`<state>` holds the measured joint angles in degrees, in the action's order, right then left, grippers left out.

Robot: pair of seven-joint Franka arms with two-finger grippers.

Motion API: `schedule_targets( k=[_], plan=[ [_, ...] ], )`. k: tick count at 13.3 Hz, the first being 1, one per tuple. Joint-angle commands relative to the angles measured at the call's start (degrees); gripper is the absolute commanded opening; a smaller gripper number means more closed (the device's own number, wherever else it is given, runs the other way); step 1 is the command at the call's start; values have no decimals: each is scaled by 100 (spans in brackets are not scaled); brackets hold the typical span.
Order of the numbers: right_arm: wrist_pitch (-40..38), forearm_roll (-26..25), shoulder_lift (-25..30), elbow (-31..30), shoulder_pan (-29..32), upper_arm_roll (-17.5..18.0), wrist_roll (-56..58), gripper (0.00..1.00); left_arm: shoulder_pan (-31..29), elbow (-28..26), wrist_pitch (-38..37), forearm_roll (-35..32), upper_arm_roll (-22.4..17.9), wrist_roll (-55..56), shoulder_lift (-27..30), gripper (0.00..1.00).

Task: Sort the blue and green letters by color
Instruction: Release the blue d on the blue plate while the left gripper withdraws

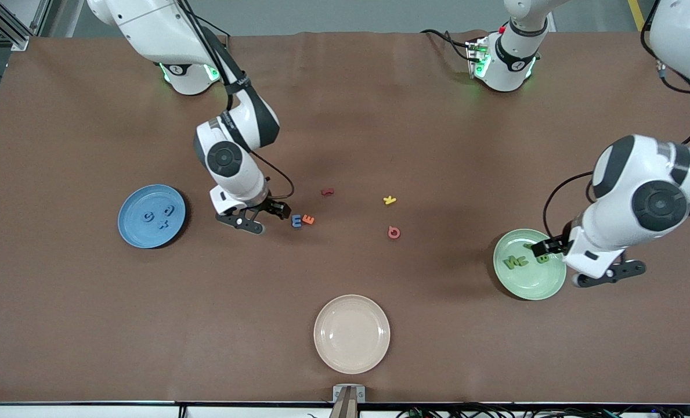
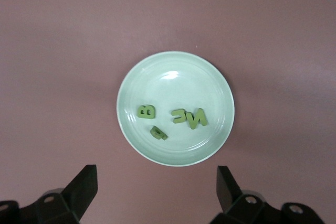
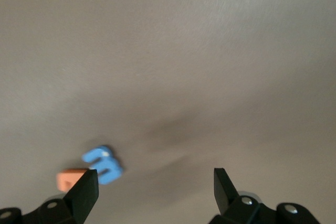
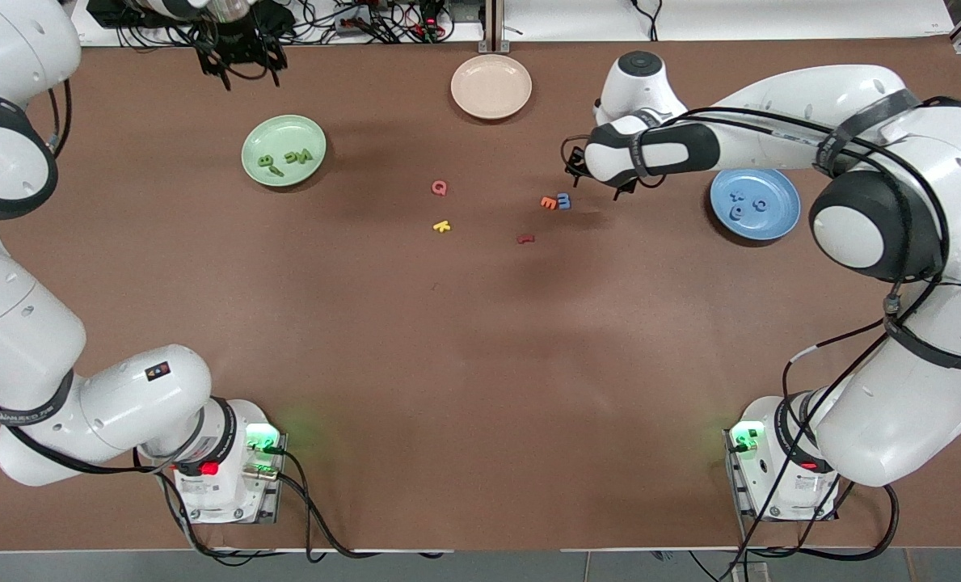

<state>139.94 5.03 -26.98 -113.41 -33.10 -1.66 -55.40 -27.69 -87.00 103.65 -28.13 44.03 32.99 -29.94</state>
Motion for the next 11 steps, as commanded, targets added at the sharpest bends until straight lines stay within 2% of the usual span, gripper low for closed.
schedule_targets(
  k=[1,3,5,6,9,10,11],
  plan=[
    [-54,313,-308,459,-205,-54,-1504,97,-44,594,-826,150,62,-529,558,100],
    [-46,507,-457,574,-232,-54,-2287,98,-52,903,-1547,735,27,-600,1023,100],
    [42,1006,-598,688,-311,-62,-3122,100,-393,930,-1620,1167,96,-724,1375,100],
    [51,1044,-668,715,-320,-62,-3370,100,-448,904,-1672,1361,106,-741,1743,100],
    [60,1000,-835,768,-390,-80,-3451,100,-474,895,-1919,1415,71,-1441,1913,100],
    [77,991,-888,777,-408,-80,-3469,100,-370,869,-1919,1433,-33,-1723,2000,100],
    [147,974,-906,777,-434,-80,-3451,100,57,868,-1919,1459,-452,-1813,2045,100]
  ],
)
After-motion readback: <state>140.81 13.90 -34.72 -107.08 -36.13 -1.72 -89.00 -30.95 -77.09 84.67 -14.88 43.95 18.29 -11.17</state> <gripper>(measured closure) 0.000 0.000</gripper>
